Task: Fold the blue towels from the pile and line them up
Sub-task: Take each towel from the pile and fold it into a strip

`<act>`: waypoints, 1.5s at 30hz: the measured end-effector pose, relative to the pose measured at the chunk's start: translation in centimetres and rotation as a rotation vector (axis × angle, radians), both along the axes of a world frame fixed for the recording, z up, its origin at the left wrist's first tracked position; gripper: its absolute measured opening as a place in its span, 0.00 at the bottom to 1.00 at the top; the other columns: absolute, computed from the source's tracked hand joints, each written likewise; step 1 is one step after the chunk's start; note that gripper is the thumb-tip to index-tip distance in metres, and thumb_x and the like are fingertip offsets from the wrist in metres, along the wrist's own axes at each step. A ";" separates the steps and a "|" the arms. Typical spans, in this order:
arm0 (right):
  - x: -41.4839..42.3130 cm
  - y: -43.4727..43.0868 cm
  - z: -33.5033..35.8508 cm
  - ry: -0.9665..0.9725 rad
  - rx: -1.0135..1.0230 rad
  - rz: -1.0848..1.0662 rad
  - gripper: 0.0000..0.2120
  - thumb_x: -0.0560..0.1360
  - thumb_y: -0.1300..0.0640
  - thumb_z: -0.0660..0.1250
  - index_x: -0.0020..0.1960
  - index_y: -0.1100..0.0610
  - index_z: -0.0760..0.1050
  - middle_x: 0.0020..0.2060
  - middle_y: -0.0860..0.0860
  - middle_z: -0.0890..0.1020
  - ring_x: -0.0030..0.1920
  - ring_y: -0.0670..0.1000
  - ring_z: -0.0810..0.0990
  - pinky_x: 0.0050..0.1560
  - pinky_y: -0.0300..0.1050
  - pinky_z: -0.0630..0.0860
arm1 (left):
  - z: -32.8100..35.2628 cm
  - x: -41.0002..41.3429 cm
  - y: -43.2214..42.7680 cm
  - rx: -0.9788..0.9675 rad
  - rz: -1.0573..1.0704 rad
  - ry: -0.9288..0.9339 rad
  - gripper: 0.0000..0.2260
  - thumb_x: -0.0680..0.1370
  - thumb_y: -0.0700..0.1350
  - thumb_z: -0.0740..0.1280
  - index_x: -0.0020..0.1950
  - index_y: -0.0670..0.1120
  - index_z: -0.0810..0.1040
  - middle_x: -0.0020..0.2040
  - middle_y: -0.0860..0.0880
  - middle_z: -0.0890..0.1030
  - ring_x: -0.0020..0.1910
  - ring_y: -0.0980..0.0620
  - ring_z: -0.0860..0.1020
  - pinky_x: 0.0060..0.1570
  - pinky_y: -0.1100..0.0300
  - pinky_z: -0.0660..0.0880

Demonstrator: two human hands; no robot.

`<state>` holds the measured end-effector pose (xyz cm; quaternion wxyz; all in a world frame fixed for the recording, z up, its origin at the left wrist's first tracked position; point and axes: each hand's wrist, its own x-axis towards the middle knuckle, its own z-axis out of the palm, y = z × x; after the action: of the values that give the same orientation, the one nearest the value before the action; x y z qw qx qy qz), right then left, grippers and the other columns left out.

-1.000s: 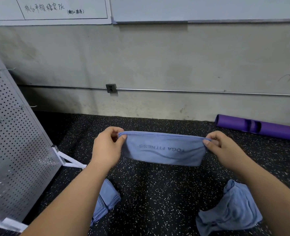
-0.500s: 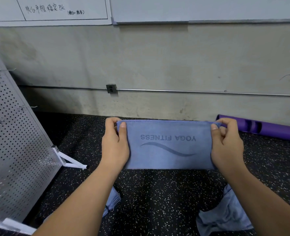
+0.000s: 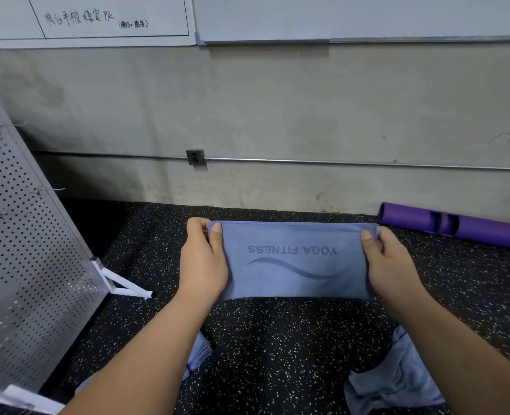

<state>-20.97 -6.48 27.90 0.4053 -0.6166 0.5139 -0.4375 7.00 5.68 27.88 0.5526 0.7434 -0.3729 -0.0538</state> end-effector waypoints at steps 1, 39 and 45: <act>0.2 0.2 0.1 0.096 -0.100 -0.049 0.11 0.87 0.47 0.59 0.52 0.51 0.75 0.45 0.51 0.83 0.47 0.55 0.82 0.45 0.52 0.76 | 0.2 -0.4 0.1 -0.016 -0.006 -0.033 0.08 0.88 0.53 0.58 0.57 0.49 0.69 0.43 0.54 0.79 0.41 0.57 0.77 0.39 0.52 0.66; -1.0 -1.3 0.2 -0.272 0.144 0.071 0.13 0.85 0.56 0.66 0.60 0.42 0.86 0.61 0.43 0.83 0.57 0.48 0.82 0.57 0.49 0.81 | -0.2 1.8 -0.3 -0.056 -0.227 0.736 0.17 0.82 0.35 0.69 0.55 0.56 0.88 0.50 0.42 0.85 0.47 0.48 0.81 0.44 0.54 0.76; -1.2 -2.1 -0.6 -0.250 0.274 0.169 0.15 0.85 0.59 0.64 0.56 0.47 0.88 0.61 0.51 0.86 0.58 0.55 0.81 0.60 0.56 0.78 | -0.5 2.1 -0.3 0.009 -0.229 0.769 0.14 0.83 0.35 0.66 0.54 0.51 0.89 0.56 0.46 0.88 0.51 0.47 0.81 0.48 0.54 0.74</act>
<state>-22.13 -8.60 27.32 0.5812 -0.5376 0.4609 -0.4009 9.15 5.41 27.34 0.6392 0.6250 -0.2193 -0.3908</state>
